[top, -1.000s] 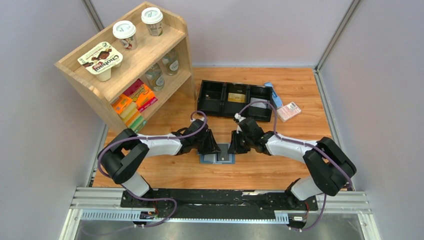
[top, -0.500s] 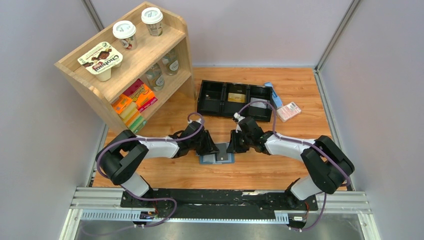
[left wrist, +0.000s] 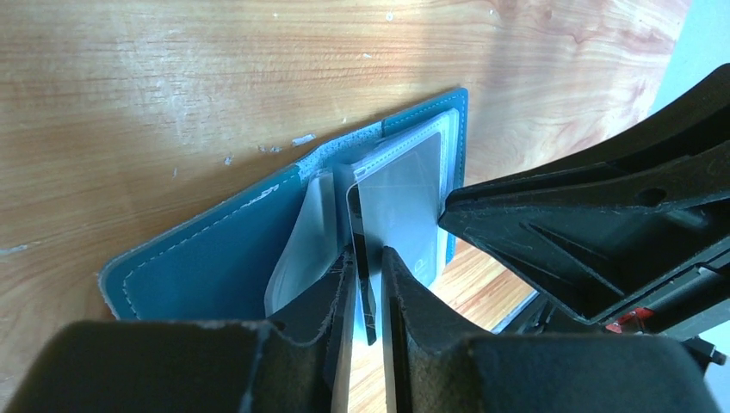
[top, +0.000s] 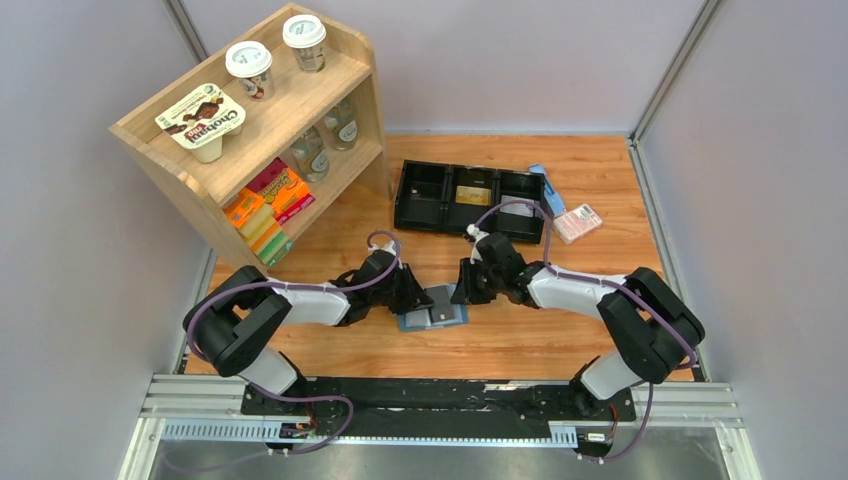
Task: Take the credit cards out of the card holder
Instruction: Remove the credit card from the card holder.
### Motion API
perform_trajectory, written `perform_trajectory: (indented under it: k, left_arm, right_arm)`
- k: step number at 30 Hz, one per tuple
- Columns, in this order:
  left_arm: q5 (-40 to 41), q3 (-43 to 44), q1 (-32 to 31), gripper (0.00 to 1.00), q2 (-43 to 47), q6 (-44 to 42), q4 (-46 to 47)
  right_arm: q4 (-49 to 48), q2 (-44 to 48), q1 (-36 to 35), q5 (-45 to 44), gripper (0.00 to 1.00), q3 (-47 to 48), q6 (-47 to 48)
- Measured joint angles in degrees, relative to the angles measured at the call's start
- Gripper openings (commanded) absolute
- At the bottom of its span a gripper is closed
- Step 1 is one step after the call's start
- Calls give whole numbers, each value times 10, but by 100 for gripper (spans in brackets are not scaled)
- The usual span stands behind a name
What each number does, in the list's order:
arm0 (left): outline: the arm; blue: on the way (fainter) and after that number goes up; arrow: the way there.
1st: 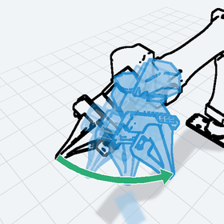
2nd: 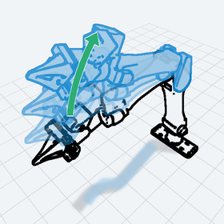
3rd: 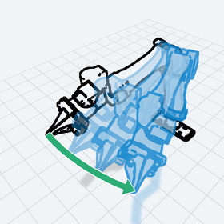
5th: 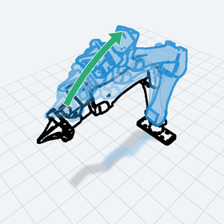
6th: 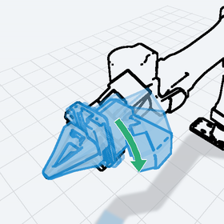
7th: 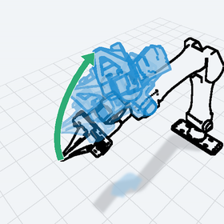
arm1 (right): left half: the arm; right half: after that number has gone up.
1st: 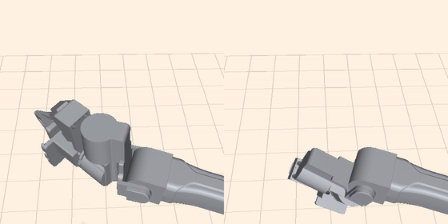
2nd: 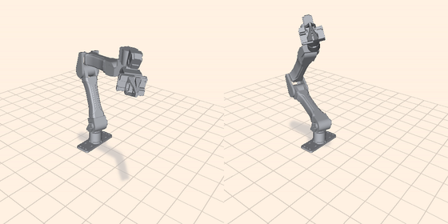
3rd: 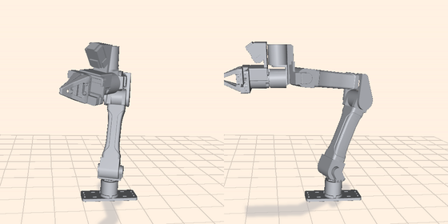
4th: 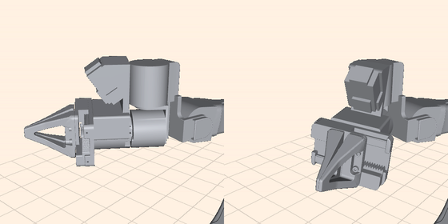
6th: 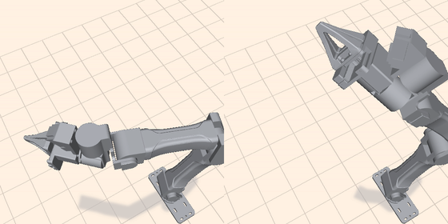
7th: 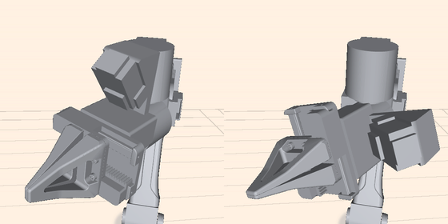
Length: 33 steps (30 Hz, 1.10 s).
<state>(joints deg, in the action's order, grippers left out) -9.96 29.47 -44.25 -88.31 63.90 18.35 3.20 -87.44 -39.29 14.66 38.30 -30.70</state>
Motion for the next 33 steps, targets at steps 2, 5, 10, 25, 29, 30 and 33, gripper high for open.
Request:
perform_trajectory:
  k: [2, 5, 10, 25, 29, 30, 33]
  left_arm:
    - [1, -6, 1, 19, 6, 2, 5]
    - [3, -14, 1, 15, 14, 5, 11]
    - [5, -31, 1, 12, 27, 14, 30]
    - [14, -84, 2, 14, 53, 53, 91]
    - [15, -90, 2, 14, 59, 56, 95]
    - [15, -91, 2, 14, 59, 57, 97]
    - [15, -93, 2, 13, 59, 57, 101]
  right_arm:
    - [-3, -3, 0, 1, 18, 1, -1]
    - [-5, -6, 0, 1, 18, 3, -4]
    - [-8, -8, 0, 2, 17, 3, -10]
    - [-18, -26, 0, 9, 15, 13, -34]
    - [-21, -30, 0, 9, 15, 15, -42]
    - [-21, -30, 0, 9, 15, 15, -43]
    - [-21, -30, 0, 9, 15, 16, -49]
